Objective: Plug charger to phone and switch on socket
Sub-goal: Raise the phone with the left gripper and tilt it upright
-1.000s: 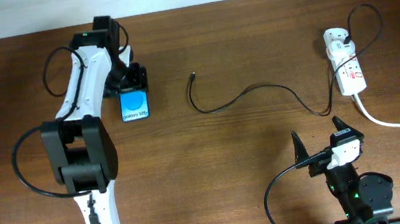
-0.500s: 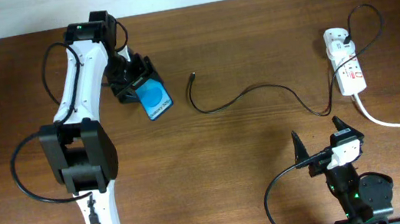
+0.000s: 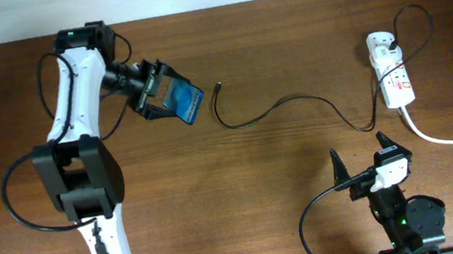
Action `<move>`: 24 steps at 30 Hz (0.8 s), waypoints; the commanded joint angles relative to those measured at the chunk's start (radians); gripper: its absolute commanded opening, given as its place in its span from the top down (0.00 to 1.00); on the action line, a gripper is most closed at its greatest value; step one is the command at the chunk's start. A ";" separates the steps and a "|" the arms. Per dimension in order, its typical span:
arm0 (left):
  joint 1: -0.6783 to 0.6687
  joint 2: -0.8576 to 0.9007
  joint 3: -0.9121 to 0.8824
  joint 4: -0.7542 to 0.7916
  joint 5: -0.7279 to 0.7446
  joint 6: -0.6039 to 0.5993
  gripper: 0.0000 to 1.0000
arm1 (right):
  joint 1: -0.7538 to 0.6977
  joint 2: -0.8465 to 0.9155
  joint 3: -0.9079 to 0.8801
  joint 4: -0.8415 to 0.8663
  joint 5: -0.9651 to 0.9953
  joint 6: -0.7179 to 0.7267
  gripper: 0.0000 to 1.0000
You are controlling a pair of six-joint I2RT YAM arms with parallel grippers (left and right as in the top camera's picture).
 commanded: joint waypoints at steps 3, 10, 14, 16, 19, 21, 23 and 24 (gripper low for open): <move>0.023 -0.003 0.024 -0.045 0.163 -0.014 1.00 | 0.008 -0.006 -0.005 -0.006 0.005 -0.003 0.02; 0.023 -0.003 0.024 -0.045 0.180 -0.014 1.00 | 0.008 -0.006 -0.005 -0.006 0.005 -0.003 0.02; 0.023 -0.003 0.024 -0.045 0.187 -0.014 1.00 | 0.008 -0.006 -0.005 -0.006 0.005 -0.003 0.02; 0.023 -0.003 0.024 -0.045 0.203 -0.014 1.00 | 0.008 -0.006 -0.005 -0.006 0.005 -0.003 0.02; 0.023 -0.003 0.024 -0.061 0.232 -0.014 1.00 | 0.008 -0.006 -0.005 -0.006 0.005 -0.003 0.02; 0.023 -0.003 0.024 -0.084 0.259 -0.014 1.00 | 0.008 -0.006 -0.005 -0.006 0.005 -0.003 0.01; 0.023 -0.003 0.024 -0.107 0.274 -0.014 1.00 | 0.008 -0.007 -0.005 -0.006 0.005 -0.003 0.02; 0.023 -0.003 0.024 -0.115 0.290 -0.014 1.00 | 0.008 -0.007 -0.005 -0.005 0.001 -0.003 0.02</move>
